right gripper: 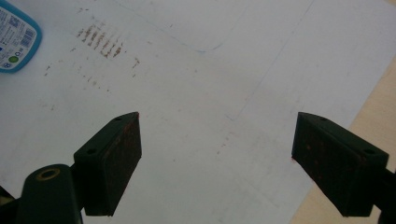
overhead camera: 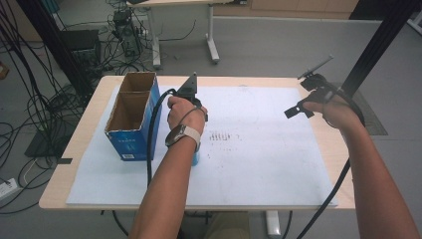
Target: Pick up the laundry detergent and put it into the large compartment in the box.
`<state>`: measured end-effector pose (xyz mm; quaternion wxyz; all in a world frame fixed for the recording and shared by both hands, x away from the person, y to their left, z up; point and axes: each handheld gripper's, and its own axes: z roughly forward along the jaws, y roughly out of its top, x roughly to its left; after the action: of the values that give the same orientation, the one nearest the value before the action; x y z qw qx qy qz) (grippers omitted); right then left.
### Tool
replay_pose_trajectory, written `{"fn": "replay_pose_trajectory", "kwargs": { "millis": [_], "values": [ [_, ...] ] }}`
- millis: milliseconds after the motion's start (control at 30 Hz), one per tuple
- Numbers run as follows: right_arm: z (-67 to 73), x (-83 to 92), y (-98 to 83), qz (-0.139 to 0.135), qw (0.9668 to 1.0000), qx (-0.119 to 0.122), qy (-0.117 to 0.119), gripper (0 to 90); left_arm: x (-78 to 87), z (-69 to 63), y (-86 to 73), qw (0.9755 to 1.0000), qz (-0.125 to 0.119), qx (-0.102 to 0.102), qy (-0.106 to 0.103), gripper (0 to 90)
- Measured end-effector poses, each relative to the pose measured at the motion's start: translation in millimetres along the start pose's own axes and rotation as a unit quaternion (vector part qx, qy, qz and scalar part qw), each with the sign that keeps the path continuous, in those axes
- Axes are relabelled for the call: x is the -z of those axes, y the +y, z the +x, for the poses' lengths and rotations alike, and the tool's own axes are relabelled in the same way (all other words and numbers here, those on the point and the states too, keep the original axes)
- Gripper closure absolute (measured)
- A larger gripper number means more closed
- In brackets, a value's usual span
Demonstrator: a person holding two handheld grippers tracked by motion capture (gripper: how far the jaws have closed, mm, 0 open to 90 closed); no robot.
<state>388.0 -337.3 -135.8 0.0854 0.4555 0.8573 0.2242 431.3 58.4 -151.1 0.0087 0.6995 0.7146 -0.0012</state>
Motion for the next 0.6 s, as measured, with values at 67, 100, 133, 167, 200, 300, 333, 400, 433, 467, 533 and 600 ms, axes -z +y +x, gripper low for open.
{"fn": "replay_pose_trajectory", "kwargs": {
  "millis": [67,100,133,167,200,300,333,400,433,467,533,600],
  "values": [
    [0.4,0.1,0.2,0.0,1.0,0.0,0.0,15.7,0.1,0.1,0.0,1.0,0.0,0.0,0.0,38.6],
    [0.5,0.4,-0.1,-0.002,1.0,0.001,0.001,15.7,0.0,-0.3,-0.8,1.0,-0.001,0.001,0.0,38.6],
    [0.7,0.5,-0.1,-0.001,1.0,0.001,0.0,15.7,0.0,-0.3,-0.8,1.0,-0.001,0.001,0.0,38.7],
    [0.6,0.5,-0.2,-0.001,1.0,0.001,0.0,15.7,0.0,-0.4,-0.7,1.0,-0.001,0.0,0.001,38.6],
    [0.7,0.6,-0.3,-0.001,1.0,0.0,0.0,15.7,0.0,-0.2,-1.0,1.0,-0.002,0.0,0.0,38.6],
    [0.2,0.4,-1.0,-0.002,1.0,0.0,0.0,15.7,0.1,-0.1,-0.9,1.0,-0.002,0.0,0.0,38.6],
    [0.1,0.3,-1.1,-0.001,1.0,0.0,0.0,15.7,-0.1,-0.4,-1.2,1.0,-0.002,0.0,0.0,38.7],
    [0.2,0.2,-1.1,-0.002,1.0,0.001,0.0,15.7,0.0,-0.8,-0.9,1.0,-0.002,-0.002,0.001,38.6],
    [0.1,0.3,-1.3,-0.002,1.0,0.0,0.0,15.7,-0.2,-1.3,-1.5,1.0,-0.003,0.001,0.001,38.6],
    [0.1,0.2,-1.4,-0.003,1.0,0.001,0.001,15.7,-0.1,-0.8,-1.2,1.0,-0.003,-0.001,0.001,38.6],
    [0.2,0.6,-1.4,-0.003,1.0,0.0,0.0,15.7,-0.1,0.0,-1.7,1.0,-0.004,0.0,-0.001,38.6],
    [0.2,1.0,-1.4,-0.003,1.0,-0.001,0.0,15.7,-0.1,-0.1,-1.7,1.0,-0.004,0.0,0.0,38.6]
  ]
}}
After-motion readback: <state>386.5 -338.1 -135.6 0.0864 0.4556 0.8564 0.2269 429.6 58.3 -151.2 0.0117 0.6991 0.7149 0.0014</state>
